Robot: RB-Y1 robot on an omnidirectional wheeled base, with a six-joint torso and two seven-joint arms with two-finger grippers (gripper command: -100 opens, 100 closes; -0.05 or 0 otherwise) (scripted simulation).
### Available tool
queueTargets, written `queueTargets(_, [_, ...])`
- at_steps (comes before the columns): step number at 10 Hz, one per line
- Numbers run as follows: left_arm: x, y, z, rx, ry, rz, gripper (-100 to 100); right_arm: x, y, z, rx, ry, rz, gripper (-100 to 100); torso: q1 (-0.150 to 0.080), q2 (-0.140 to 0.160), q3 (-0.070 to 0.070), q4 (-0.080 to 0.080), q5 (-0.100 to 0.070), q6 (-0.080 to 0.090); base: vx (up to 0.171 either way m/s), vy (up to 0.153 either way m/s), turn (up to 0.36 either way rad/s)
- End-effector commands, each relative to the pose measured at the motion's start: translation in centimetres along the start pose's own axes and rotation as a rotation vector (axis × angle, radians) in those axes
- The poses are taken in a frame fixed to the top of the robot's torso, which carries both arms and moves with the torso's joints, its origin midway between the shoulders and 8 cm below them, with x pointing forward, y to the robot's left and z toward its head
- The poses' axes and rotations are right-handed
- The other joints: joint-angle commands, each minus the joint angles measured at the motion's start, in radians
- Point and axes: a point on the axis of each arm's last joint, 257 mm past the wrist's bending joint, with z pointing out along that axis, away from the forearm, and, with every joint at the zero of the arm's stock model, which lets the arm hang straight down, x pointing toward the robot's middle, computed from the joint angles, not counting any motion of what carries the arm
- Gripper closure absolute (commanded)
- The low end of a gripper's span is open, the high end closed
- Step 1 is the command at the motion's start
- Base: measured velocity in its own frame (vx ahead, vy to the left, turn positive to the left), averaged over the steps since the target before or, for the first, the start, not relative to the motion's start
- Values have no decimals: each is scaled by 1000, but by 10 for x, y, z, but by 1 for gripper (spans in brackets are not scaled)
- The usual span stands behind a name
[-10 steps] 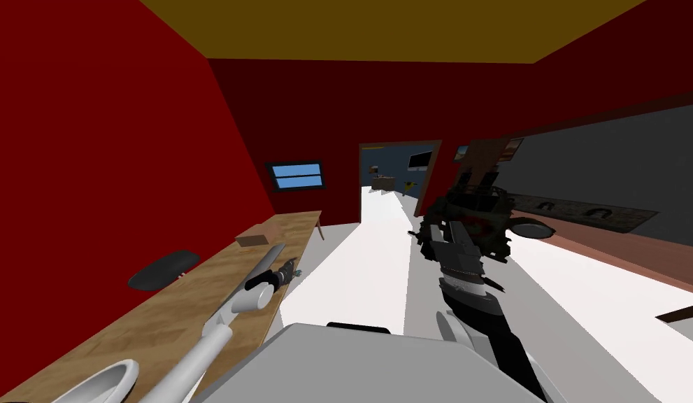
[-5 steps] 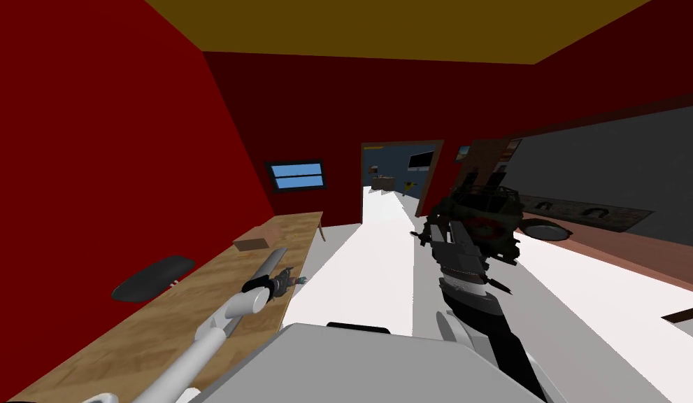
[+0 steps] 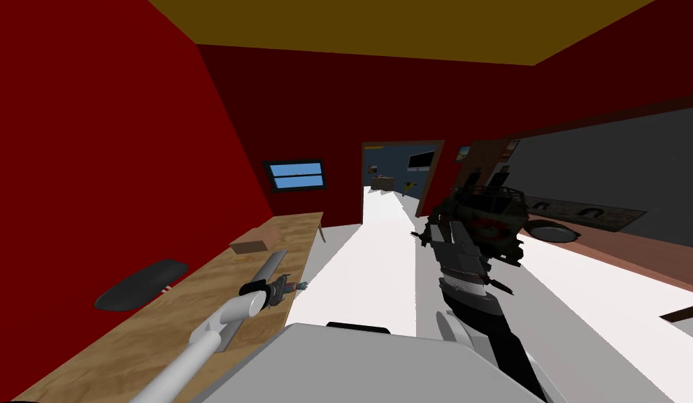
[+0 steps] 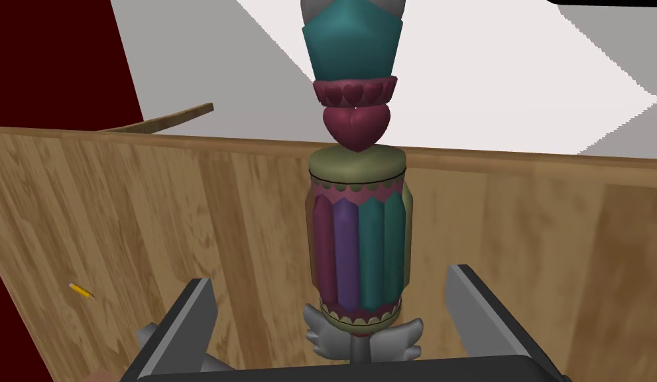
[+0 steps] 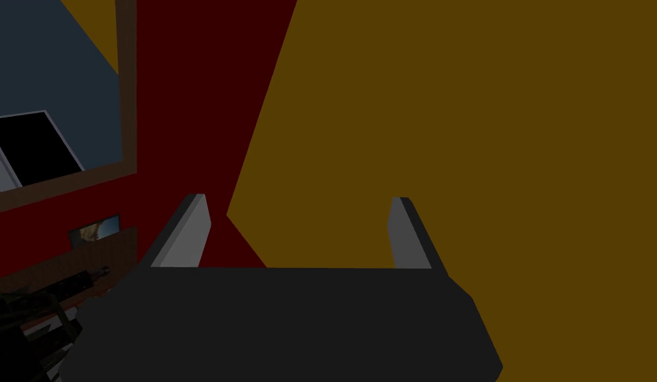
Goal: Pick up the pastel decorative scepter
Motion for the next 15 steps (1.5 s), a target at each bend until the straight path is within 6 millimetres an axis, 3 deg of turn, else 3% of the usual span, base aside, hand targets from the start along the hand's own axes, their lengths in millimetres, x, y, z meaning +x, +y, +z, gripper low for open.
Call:
queueTargets(1, [0,0,0,0,0,0,0,0,0,0,0,0,0,0,0,0,0,0,0,0,6,7,-1])
queueTargets(2, [-2,-1,5,2,-9,-13,-100,0,0,0,0,0,0,0,-2,2,1,0,0,0,-18,17,-87])
queueTargets(9, [-5,-5,24,2,-39,-58,-100,0,0,0,0,0,0,0,-1,6,3,1,0,0,-50,26,-93])
queueTargets(10, [-5,-5,25,3,-40,-58,100,0,0,0,0,0,0,0,-2,4,3,1,-1,0,-7,1,9])
queueTargets(14, [-5,-5,25,1,-40,-59,100,0,0,0,0,0,0,0,-3,3,2,1,-1,0,0,0,0])
queueTargets(15, [-5,-5,25,1,-40,-59,0,0,0,0,0,0,0,0,-3,3,2,1,-1,0,0,0,0])
